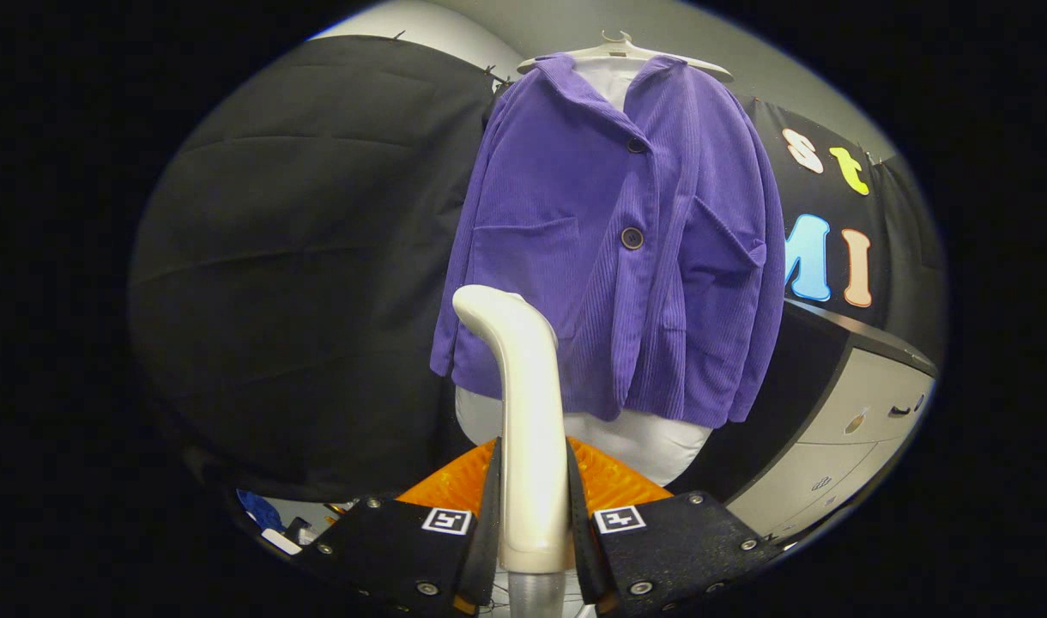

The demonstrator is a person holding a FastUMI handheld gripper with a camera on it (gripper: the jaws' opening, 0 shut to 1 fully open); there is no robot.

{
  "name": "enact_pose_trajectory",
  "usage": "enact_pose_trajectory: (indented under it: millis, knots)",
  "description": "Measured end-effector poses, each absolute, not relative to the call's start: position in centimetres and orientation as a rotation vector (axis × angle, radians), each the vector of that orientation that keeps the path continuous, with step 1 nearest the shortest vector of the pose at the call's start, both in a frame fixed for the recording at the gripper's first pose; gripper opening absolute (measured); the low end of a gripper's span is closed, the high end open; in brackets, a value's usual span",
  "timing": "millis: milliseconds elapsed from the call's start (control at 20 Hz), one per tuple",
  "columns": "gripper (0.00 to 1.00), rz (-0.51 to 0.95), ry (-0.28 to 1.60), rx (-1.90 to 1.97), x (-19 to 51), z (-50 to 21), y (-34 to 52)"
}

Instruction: Iron the clothes twice with a garment steamer, once on the left side and once on the right side.

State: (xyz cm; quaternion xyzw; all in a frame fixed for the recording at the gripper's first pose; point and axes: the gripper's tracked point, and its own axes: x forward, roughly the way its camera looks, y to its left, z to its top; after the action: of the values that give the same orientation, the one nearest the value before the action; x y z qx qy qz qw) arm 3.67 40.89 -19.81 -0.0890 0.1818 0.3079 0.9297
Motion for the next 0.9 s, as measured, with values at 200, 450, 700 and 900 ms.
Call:
enact_pose_trajectory:
  millis: [200, 450, 700, 900]
  knots:
    - [0.38, 0.624, 0.444, -0.184, 2.5, -23.1, 40.0]
    - [0.38, 0.613, 0.493, -0.133, 0.6, -23.5, 37.9]
    - [0.38, 0.573, 0.477, -0.047, -1.0, -19.3, 32.2]
    - [0.38, 0.505, 0.432, 0.0, -1.1, -15.6, 25.7]
